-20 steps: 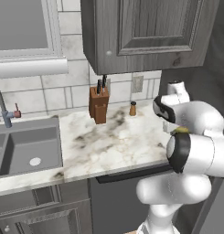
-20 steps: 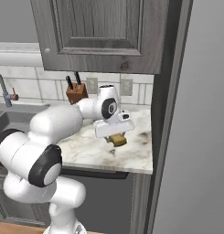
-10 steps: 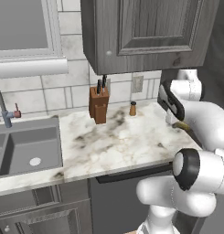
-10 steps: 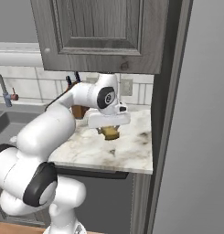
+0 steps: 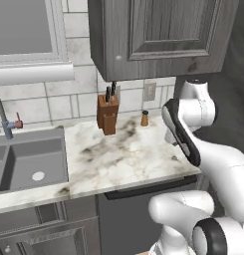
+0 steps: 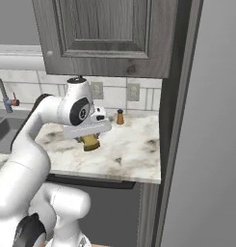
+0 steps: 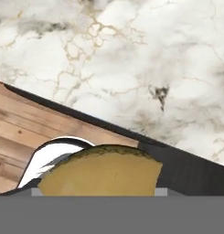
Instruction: Place the sponge inside the microwave to prepare for sanitizing.
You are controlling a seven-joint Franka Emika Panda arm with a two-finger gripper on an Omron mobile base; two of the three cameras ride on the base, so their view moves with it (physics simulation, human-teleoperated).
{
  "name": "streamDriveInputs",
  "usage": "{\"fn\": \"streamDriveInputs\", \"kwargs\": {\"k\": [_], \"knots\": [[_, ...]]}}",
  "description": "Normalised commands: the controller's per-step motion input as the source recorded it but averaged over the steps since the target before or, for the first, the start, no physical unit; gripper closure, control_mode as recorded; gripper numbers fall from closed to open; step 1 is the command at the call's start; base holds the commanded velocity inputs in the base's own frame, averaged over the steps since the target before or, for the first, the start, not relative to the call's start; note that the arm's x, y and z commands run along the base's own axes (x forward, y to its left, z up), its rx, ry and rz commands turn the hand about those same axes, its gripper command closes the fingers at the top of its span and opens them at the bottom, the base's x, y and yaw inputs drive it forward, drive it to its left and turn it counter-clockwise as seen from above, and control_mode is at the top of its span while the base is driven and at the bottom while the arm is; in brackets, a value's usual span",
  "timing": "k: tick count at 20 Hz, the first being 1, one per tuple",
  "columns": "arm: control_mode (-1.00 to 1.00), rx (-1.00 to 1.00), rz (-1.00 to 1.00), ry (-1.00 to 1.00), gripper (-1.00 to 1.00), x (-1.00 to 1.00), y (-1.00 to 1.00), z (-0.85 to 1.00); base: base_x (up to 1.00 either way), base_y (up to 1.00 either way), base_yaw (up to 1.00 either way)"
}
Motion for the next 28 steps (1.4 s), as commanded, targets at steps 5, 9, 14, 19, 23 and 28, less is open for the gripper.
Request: {"fn": "streamDriveInputs", "kwargs": {"k": [5,9,14,19,23,28], "knots": [[-1.0,-0.08,0.01,-0.27,1.0,-0.72,0.45,0.19,0.0,0.0,0.0],[-1.0,0.0,0.06,-0.1,1.0,-0.43,-0.01,0.27,0.0,0.0,0.0],[-1.0,0.0,0.06,0.07,1.0,-0.28,0.0,0.42,0.0,0.0,0.0],[-1.0,0.0,0.08,0.16,1.0,-0.3,0.0,0.77,0.0,0.0,0.0],[-1.0,0.0,0.08,0.06,1.0,-0.03,0.0,0.39,0.0,0.0,0.0],[-1.0,0.0,0.02,0.0,1.0,0.0,0.0,0.0,0.0,0.0,0.0]]}}
